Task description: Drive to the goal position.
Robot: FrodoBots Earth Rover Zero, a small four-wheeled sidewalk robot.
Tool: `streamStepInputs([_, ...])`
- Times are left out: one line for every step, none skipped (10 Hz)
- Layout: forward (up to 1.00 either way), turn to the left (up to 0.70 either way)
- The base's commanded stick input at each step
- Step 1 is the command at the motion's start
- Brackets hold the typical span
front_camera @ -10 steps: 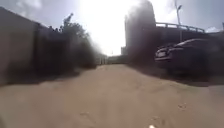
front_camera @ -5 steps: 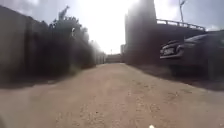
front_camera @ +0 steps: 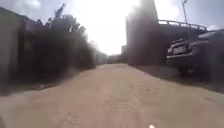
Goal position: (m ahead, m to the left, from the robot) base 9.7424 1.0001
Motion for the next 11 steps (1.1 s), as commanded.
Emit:
streamStepInputs([1.0, 0.0])
streamStepInputs([1.0, 0.0])
streamStepInputs([1.0, 0.0])
streamStepInputs([1.0, 0.0])
streamStepInputs([1.0, 0.0])
streamStepInputs([1.0, 0.0])
streamStepInputs([1.0, 0.0])
streamStepInputs([1.0, 0.0])
streamStepInputs([1.0, 0.0])
streamStepInputs([1.0, 0.0])
streamStepInputs([1.0, 0.0])
